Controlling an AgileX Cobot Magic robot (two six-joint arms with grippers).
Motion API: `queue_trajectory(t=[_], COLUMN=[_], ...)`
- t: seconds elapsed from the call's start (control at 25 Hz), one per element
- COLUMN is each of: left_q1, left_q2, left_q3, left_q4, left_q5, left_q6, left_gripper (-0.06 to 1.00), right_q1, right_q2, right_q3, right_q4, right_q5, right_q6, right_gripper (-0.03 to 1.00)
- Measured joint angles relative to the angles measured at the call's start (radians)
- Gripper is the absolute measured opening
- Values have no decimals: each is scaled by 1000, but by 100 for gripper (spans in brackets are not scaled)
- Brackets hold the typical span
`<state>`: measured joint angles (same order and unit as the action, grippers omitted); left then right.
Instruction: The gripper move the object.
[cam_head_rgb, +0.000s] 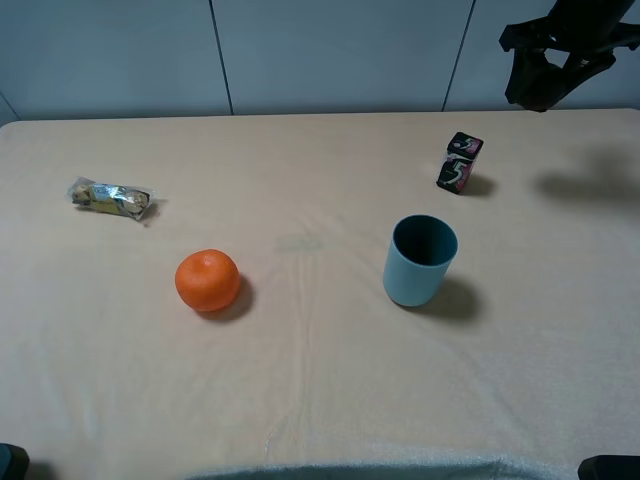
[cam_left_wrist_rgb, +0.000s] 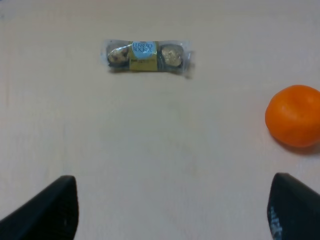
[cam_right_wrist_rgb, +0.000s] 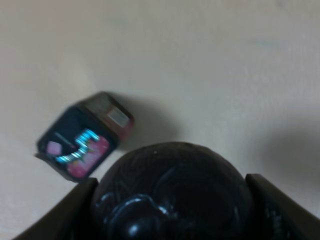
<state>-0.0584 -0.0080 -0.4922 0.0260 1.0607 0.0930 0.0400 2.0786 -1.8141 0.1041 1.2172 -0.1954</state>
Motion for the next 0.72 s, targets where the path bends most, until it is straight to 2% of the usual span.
queue_trajectory(t=[0.32,0.72], left_q1=[0,0], left_q2=[0,0], left_q3=[0,0], left_q4=[0,0], left_q5=[0,0], left_q6=[0,0], left_gripper=[77,77], right_q1=[-57,-65], right_q2=[0,0], right_q3=[103,247], right_q4=[8,11], right_q5=[-79,-216], right_q6=[-3,-9], right_gripper=[44,44])
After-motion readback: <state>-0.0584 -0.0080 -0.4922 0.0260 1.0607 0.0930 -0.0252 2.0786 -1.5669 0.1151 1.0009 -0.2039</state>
